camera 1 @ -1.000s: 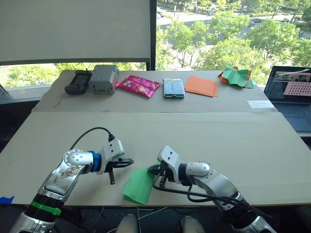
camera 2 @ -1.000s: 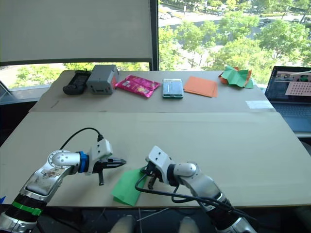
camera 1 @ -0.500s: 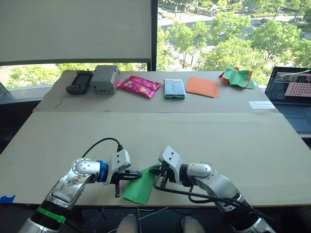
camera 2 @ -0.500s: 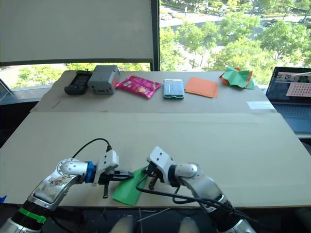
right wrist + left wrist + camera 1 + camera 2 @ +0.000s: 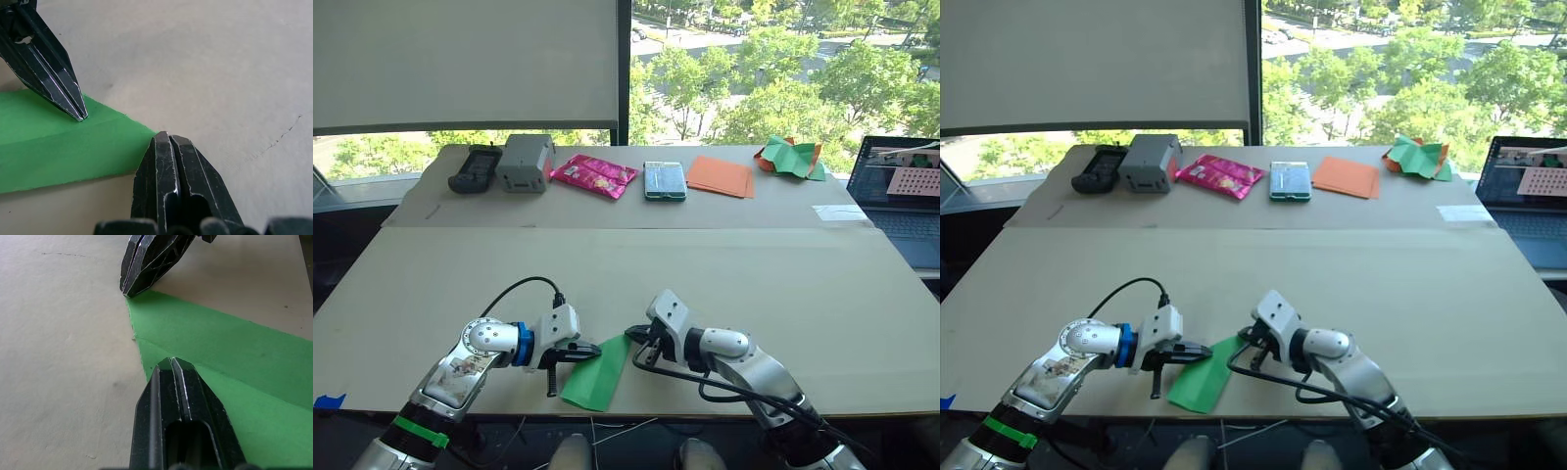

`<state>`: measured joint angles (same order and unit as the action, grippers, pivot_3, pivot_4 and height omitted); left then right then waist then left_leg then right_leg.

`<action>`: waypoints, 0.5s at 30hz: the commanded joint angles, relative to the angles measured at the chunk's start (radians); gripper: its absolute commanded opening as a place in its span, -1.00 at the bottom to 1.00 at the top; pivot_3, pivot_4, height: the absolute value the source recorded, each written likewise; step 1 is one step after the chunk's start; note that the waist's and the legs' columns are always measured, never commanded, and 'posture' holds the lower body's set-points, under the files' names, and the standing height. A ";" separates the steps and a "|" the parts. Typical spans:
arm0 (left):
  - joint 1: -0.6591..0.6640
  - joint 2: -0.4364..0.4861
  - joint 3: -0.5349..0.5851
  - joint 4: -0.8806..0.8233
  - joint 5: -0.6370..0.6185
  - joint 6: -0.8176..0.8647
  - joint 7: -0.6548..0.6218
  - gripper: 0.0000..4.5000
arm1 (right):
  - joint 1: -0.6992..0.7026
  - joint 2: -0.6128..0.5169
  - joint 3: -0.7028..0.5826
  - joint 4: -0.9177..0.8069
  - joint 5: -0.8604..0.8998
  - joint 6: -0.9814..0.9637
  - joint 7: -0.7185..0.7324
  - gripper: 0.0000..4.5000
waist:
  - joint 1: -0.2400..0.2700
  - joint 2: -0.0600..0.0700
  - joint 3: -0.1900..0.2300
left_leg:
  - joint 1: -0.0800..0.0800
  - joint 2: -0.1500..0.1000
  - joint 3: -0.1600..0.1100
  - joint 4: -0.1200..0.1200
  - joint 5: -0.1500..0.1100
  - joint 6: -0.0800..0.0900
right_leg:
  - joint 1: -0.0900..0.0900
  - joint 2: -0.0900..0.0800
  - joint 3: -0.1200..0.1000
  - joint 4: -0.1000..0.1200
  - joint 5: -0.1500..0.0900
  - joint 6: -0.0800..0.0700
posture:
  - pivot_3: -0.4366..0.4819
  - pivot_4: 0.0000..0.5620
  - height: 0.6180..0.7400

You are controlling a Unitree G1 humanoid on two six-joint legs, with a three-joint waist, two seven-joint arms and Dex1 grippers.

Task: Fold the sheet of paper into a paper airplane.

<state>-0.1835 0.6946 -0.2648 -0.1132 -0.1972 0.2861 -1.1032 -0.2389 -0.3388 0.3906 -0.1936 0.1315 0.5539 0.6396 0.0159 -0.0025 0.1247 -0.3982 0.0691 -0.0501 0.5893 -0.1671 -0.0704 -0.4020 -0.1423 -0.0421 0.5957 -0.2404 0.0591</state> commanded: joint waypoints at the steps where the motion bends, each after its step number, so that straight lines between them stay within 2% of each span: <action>1: 0.013 -0.001 -0.037 0.028 0.035 0.019 0.001 -0.99 | 0.032 -0.008 0.010 0.063 -0.025 -0.058 0.003 -1.00 | 0.000 0.000 -0.002 | 0.000 0.000 0.000 0.000 0.000 0.000 | 0.000 0.000 0.000 0.000 0.000 0.000 | -0.05 -0.47 0.44; 7: 0.020 0.005 -0.035 0.025 0.036 0.022 0.002 -0.99 | 0.122 -0.042 0.060 0.038 0.006 -0.157 0.118 -1.00 | 0.000 0.000 -0.004 | 0.000 0.000 0.000 0.000 0.000 0.000 | 0.001 0.000 0.000 0.000 0.000 0.000 | -0.05 -0.47 0.44; 15: 0.026 0.010 -0.032 0.019 0.038 0.023 0.000 -0.99 | 0.140 -0.049 0.125 0.043 -0.018 -0.169 0.182 -1.00 | -0.008 0.000 -0.005 | 0.009 0.000 0.000 -0.001 -0.001 0.000 | 0.008 0.000 0.000 0.000 0.000 0.000 | -0.05 -0.47 0.44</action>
<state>-0.1777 0.6959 -0.2688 -0.1135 -0.1904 0.2881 -1.1045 -0.1308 -0.3798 0.4226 -0.1851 0.1362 0.3706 0.7732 0.0075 -0.0026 0.1200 -0.3887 0.0693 -0.0502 0.5884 -0.1683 -0.0705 -0.3936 -0.1427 -0.0419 0.5953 -0.2407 0.0590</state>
